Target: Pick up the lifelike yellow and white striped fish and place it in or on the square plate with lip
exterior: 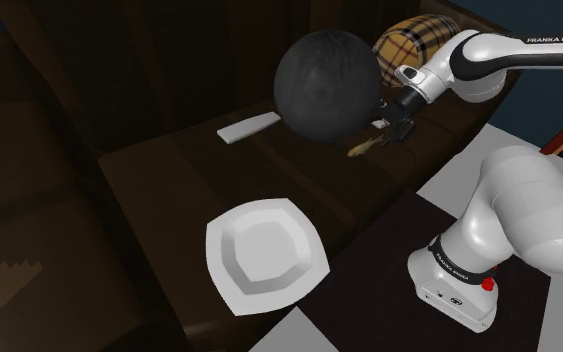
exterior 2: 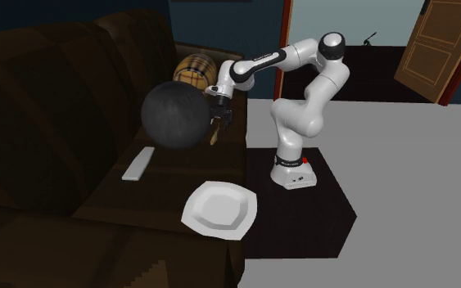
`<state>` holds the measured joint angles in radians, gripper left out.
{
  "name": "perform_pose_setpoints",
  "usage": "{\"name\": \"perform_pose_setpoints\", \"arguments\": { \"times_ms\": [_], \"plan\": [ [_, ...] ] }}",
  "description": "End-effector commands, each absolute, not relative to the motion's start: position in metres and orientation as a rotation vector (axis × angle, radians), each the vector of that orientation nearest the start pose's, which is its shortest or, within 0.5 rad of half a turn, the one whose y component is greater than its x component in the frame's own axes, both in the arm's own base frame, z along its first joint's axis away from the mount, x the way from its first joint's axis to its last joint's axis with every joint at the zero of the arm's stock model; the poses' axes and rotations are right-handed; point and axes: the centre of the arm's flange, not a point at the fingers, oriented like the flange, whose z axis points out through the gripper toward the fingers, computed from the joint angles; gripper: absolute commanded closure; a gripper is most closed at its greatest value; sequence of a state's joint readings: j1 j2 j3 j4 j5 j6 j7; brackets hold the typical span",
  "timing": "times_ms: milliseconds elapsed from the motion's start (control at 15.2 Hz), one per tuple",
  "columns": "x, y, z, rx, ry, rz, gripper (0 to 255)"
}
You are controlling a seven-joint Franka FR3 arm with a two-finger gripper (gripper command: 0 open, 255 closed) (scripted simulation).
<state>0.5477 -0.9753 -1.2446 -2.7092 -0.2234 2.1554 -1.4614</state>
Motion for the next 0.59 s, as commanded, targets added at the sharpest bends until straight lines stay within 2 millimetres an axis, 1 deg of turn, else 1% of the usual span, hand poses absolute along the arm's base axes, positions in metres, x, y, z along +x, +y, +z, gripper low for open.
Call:
{"name": "perform_pose_setpoints", "arguments": {
  "times_ms": [0,132,528],
  "plan": [
    [0.3131,-0.1761,0.3302,-2.153,-1.435,-0.760,0],
    [0.3147,-0.1709,0.3239,-2.153,-1.435,-0.760,0],
    [0.3147,-0.1709,0.3239,-2.153,-1.435,-0.760,0]
  ]
}}
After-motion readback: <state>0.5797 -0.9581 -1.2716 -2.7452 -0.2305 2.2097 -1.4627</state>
